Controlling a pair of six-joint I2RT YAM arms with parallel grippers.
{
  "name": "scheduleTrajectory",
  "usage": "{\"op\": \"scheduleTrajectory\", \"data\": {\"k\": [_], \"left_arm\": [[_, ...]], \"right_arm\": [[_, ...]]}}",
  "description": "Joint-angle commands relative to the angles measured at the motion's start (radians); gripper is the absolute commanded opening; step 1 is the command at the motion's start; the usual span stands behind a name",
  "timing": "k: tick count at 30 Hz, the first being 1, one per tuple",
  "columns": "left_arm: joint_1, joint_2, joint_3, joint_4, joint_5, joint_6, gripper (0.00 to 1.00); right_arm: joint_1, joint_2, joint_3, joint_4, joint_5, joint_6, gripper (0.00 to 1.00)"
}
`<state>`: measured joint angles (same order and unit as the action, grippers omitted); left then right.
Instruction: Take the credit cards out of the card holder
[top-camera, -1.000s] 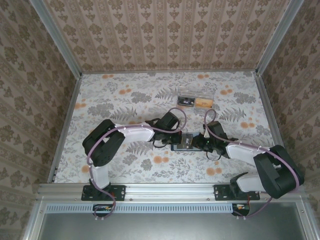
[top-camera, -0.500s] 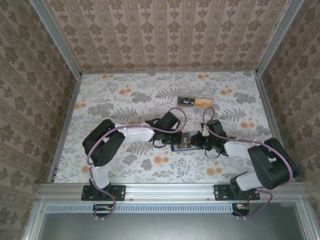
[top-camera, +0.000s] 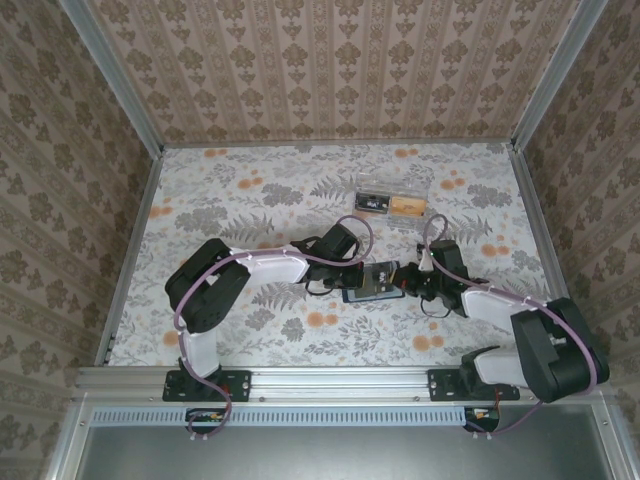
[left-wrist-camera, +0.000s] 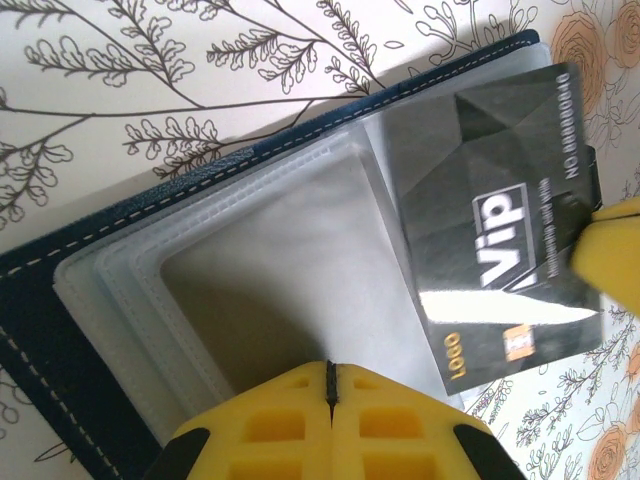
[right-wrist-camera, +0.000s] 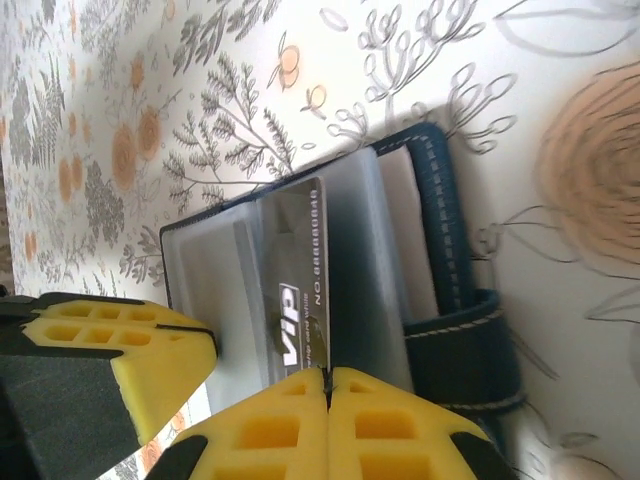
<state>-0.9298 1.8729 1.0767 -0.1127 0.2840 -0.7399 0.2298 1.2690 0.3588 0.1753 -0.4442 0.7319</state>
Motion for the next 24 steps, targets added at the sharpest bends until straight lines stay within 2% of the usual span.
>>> {"op": "scheduleTrajectory", "data": {"k": [1,8,15,19,23,24], "left_arm": [[-0.001,0.002,-0.015,-0.033,0.004,0.019,0.01],[0.002,-0.03,-0.023,-0.028,0.011,0.027,0.01],[0.014,-0.107,-0.041,-0.038,0.013,0.066,0.03],[0.017,-0.212,-0.058,-0.053,0.001,0.081,0.18],[0.03,-0.361,-0.097,-0.084,-0.05,0.089,0.31],[0.037,-0.406,-0.116,-0.09,-0.064,0.086,0.36]], "right_arm": [[-0.03,-0.071,-0.033,-0.089,0.015,-0.03,0.0],[-0.043,-0.314,-0.04,-0.257,0.056,-0.041,0.0],[-0.04,-0.571,0.037,-0.453,0.077,-0.103,0.0],[-0.032,-0.581,0.11,-0.501,0.098,-0.166,0.0],[0.014,-0.519,0.198,-0.503,0.15,-0.254,0.0],[0.032,-0.497,0.225,-0.496,0.164,-0.287,0.0]]}}
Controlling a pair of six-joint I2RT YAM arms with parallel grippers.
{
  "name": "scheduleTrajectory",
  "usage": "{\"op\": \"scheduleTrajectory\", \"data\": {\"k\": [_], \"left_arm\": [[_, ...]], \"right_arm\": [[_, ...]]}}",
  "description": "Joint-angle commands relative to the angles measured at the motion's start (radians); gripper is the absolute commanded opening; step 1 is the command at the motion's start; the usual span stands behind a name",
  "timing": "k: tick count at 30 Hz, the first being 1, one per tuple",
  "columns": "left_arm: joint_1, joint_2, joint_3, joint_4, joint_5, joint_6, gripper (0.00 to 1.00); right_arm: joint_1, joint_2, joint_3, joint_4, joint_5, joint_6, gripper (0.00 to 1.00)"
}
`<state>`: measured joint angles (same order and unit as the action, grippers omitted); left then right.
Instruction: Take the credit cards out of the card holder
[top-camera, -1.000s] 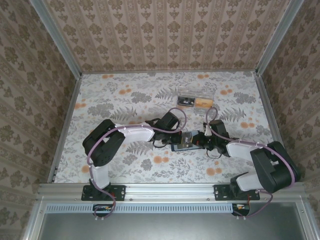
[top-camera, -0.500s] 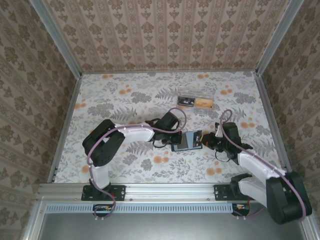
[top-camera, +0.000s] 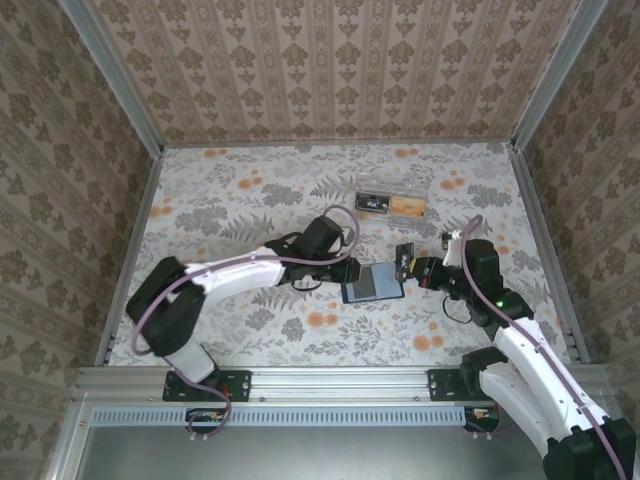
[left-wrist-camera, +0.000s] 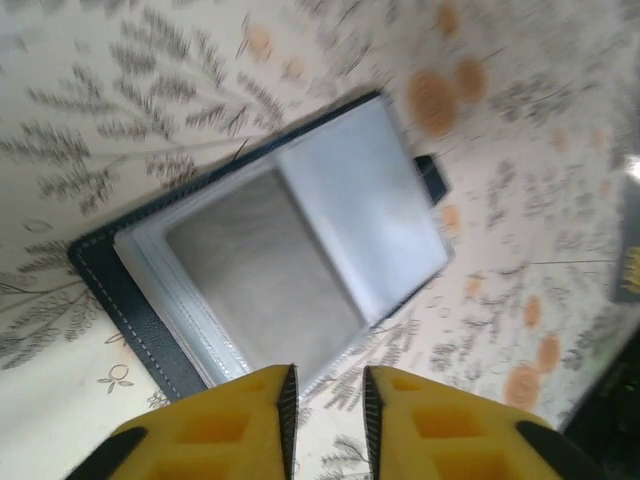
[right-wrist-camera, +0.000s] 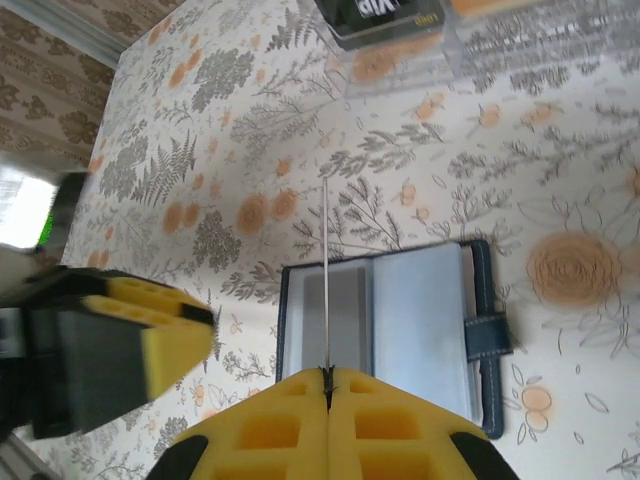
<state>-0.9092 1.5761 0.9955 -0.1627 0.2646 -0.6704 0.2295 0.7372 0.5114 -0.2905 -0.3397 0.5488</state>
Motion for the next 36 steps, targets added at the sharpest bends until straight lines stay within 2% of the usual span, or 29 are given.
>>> {"op": "scheduleTrajectory", "data": {"k": [1,3,7,12,19,24,29,36], "left_arm": [[0.023,-0.151,-0.051,-0.045,-0.054,0.015,0.41],[0.031,-0.247,-0.089,-0.061,-0.084,0.018,0.61],[0.04,-0.442,-0.167,-0.105,-0.175,0.029,1.0],[0.073,-0.666,-0.276,-0.135,-0.252,0.019,1.0],[0.117,-0.89,-0.397,-0.157,-0.271,-0.015,1.0],[0.122,-0.963,-0.417,-0.203,-0.271,-0.023,1.0],[0.123,-1.003,-0.425,-0.228,-0.277,-0.035,1.0],[0.123,-1.013,-0.415,-0.252,-0.284,-0.036,1.0]], "right_arm": [[0.049,0.056,0.091,-0.021,0.071,-0.137,0.0],[0.094,0.11,0.148,-0.015,0.116,-0.221,0.0],[0.195,0.203,0.243,-0.007,0.215,-0.507,0.0],[0.218,0.351,0.379,-0.057,0.286,-0.753,0.0],[0.221,0.567,0.534,-0.068,0.327,-1.063,0.0],[0.22,0.718,0.621,-0.067,0.332,-1.28,0.0],[0.213,0.827,0.699,-0.068,0.333,-1.434,0.0],[0.144,0.926,0.813,-0.102,0.254,-1.538,0.0]]}}
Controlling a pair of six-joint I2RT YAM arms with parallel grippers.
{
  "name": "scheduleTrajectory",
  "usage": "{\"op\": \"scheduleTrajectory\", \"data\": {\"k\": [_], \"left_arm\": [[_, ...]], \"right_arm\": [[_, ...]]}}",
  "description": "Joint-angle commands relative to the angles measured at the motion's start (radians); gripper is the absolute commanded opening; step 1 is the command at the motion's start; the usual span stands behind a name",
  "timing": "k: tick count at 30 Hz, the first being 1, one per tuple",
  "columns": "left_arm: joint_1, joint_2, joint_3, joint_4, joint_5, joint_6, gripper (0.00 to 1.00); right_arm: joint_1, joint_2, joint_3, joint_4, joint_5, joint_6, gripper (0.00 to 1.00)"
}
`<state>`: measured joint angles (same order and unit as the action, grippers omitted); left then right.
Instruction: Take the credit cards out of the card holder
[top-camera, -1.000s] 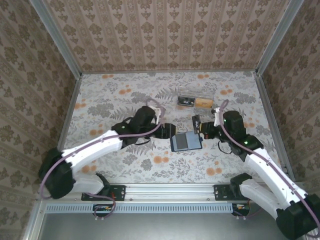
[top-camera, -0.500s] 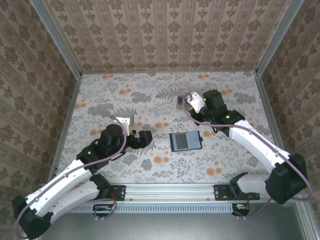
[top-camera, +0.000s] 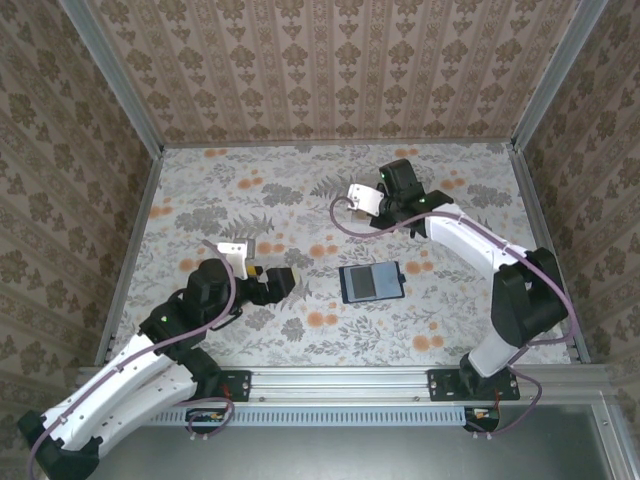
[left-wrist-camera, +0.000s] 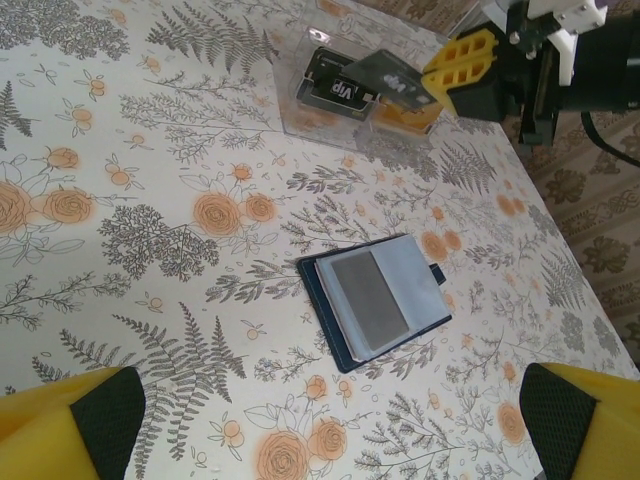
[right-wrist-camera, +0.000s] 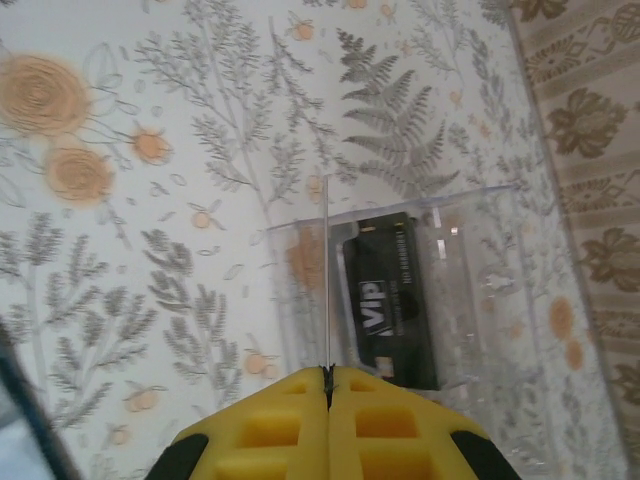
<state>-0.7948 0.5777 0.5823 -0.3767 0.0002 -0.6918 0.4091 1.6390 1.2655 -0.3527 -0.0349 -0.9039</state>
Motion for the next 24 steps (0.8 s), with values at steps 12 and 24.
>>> {"op": "scheduleTrajectory", "data": {"k": [12,24], "left_arm": [[0.012,-0.017,0.017,-0.08,-0.062,-0.009,1.0],[0.022,-0.014,0.014,-0.091,-0.082,-0.009,1.0]], "right_arm": [[-0.118,0.145,0.165,-0.086,-0.193,-0.138,0.0],[-0.127,0.254,0.238,-0.113,-0.161,-0.155,0.0]]}}
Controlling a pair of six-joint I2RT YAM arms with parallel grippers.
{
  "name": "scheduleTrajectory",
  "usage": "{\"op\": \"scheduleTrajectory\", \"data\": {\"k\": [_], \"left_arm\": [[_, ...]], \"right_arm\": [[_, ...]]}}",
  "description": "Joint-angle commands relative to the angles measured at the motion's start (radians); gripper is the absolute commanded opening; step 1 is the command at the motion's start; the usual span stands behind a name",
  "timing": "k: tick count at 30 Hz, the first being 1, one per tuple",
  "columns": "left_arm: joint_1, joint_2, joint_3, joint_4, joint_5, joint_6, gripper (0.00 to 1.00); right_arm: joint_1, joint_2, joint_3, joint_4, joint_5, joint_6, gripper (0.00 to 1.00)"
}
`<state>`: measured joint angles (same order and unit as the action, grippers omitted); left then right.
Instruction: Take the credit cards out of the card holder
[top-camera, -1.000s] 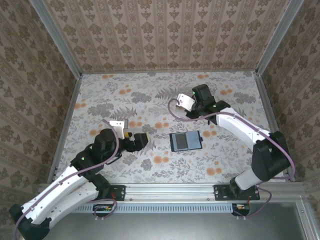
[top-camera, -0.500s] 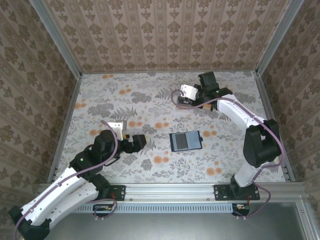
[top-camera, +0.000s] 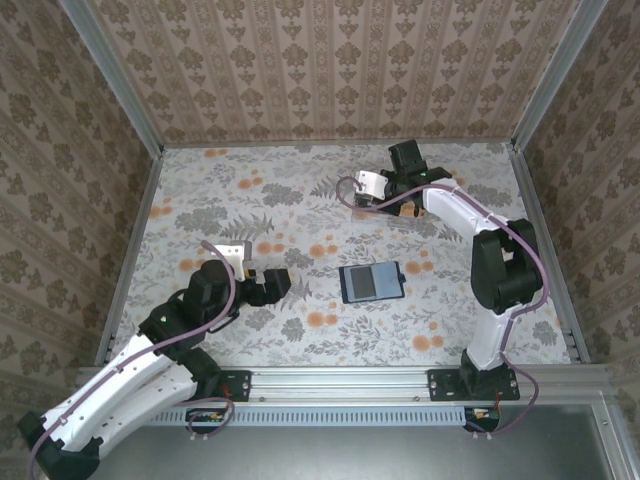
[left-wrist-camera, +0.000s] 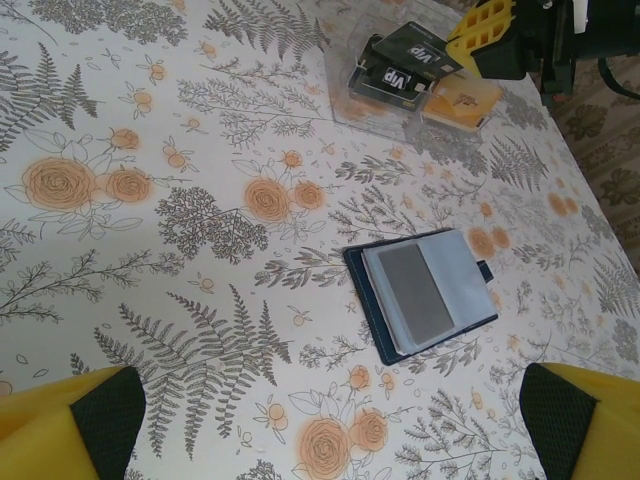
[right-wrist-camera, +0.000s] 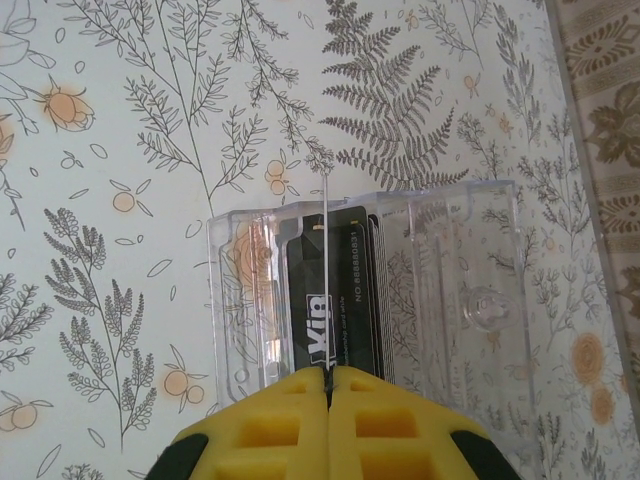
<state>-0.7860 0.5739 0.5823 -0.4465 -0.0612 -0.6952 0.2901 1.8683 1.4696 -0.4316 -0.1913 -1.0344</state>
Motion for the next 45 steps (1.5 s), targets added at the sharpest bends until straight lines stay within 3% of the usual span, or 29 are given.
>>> {"op": "scheduleTrajectory", "data": {"k": [1,26,45], "left_arm": [[0.013,-0.009,0.014,-0.022,-0.019,-0.006,1.0],[0.066,0.041,0.001,0.01,0.03,-0.009,1.0],[0.077,0.053,-0.012,0.032,0.054,-0.017,1.0]], "right_arm": [[-0.012,0.029,0.035,-0.036,-0.004,-0.024,0.0],[-0.039,0.121,0.072,-0.039,-0.001,0.002,0.0],[-0.042,0.102,0.075,-0.031,-0.051,0.064,0.0]]}}
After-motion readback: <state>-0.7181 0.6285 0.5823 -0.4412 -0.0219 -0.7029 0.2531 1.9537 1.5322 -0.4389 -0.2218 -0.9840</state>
